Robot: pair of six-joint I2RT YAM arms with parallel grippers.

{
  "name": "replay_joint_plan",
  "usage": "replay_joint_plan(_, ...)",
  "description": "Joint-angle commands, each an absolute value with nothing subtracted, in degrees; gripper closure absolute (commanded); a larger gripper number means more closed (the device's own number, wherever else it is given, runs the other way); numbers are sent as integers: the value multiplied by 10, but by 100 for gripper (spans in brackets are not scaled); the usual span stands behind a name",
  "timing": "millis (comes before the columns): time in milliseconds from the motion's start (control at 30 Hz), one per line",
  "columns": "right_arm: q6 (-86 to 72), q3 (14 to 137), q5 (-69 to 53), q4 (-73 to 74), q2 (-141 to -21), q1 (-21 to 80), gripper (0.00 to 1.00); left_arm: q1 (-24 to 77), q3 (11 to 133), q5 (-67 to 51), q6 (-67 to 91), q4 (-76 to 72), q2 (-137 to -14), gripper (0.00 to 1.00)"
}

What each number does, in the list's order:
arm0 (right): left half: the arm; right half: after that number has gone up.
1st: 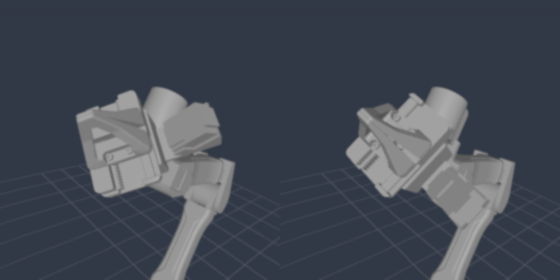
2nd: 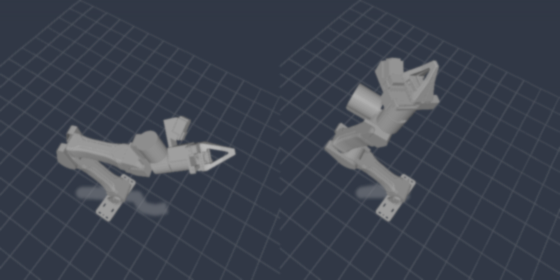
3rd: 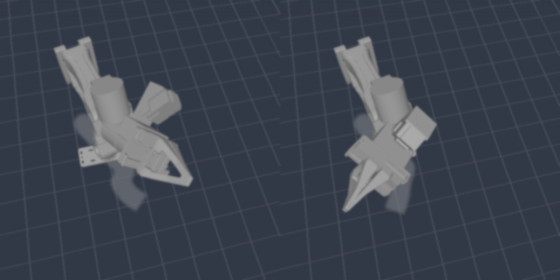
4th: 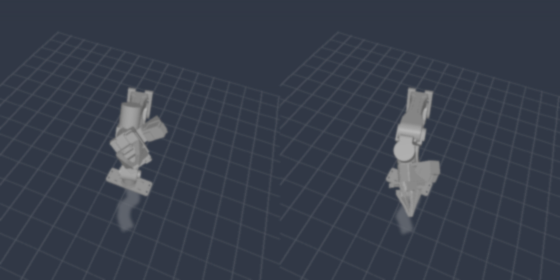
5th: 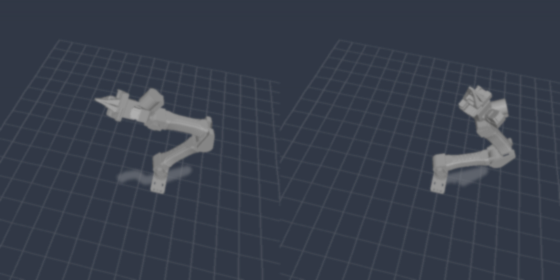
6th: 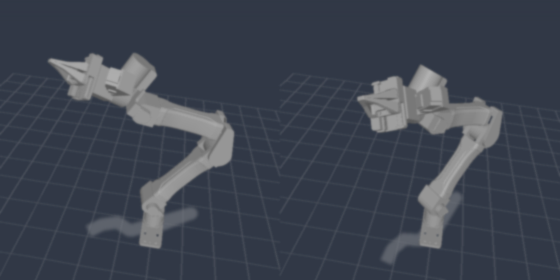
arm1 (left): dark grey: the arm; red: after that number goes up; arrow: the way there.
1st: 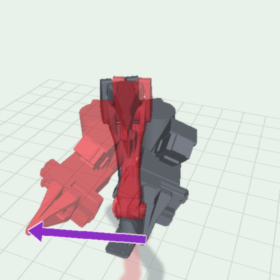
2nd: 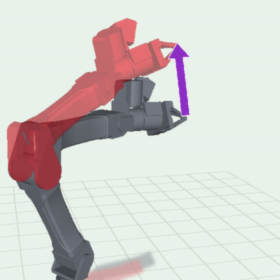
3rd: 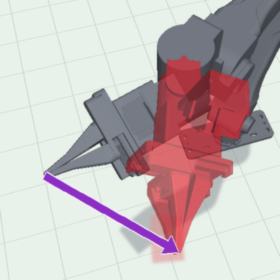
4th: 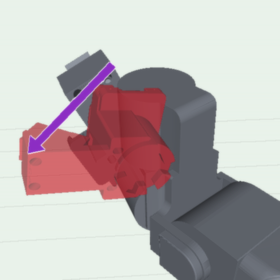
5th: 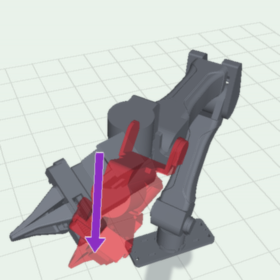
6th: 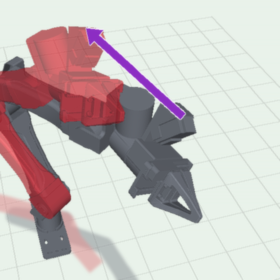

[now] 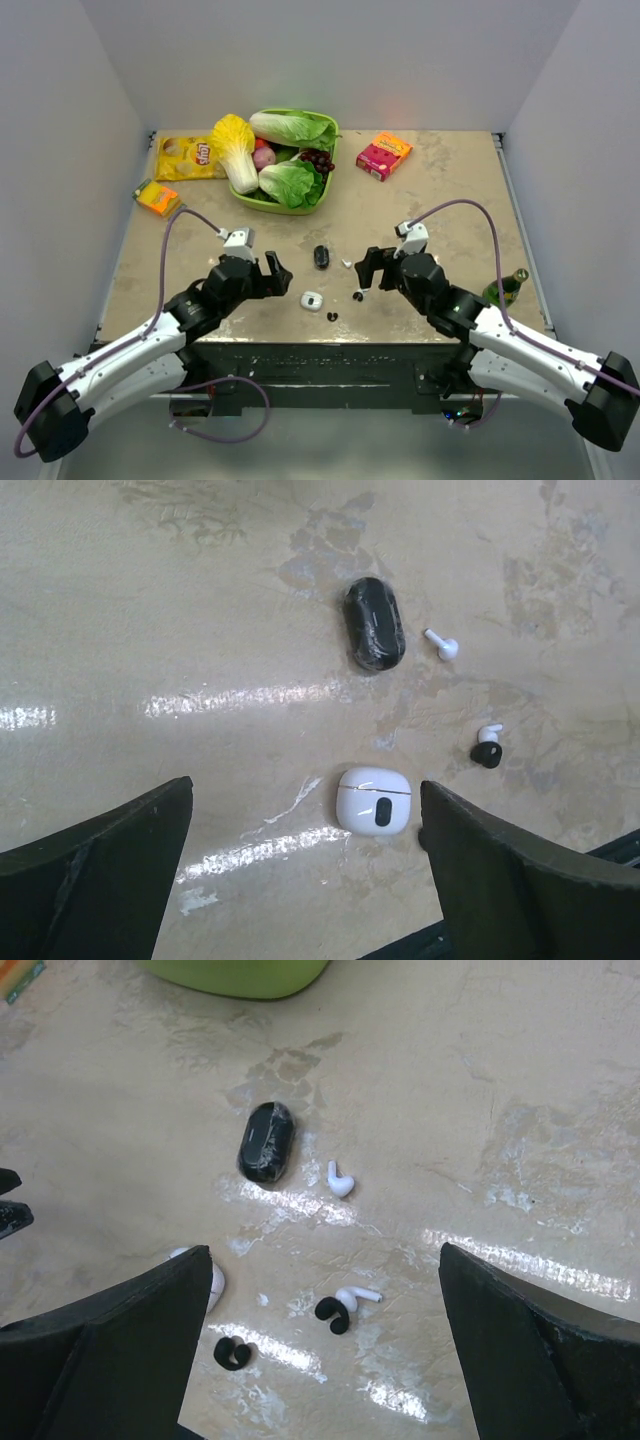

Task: Insert the wireless bluetooth earbuds into the charging case
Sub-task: Pick up the charging case at the center of the board.

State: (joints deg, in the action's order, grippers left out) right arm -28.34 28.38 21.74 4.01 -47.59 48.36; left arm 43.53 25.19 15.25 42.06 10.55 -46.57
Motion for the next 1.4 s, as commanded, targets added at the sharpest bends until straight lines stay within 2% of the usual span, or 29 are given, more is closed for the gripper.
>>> replay_joint_plan(0, -299, 317, 240, 50, -470, 483, 2, 439, 250, 148, 382, 82, -442, 0)
replay_joint_plan(167, -297, 323, 250, 66, -460, 483, 2, 505, 291, 225, 377, 130, -479, 0)
replay_joint_plan(333, -294, 323, 234, 56, -440, 483, 2, 556, 319, 248, 361, 124, -502, 0)
replay_joint_plan(667, -294, 341, 239, 69, -427, 483, 2, 574, 384, 330, 378, 176, -570, 0)
replay_joint_plan(900, -283, 314, 208, 40, -377, 483, 2, 574, 389, 284, 338, 177, -554, 0)
replay_joint_plan(1067, -267, 323, 196, 50, -395, 483, 2, 575, 389, 208, 327, 172, -601, 0)
replay_joint_plan(1367, -266, 326, 194, 63, -406, 483, 2, 585, 377, 207, 365, 135, -668, 0)
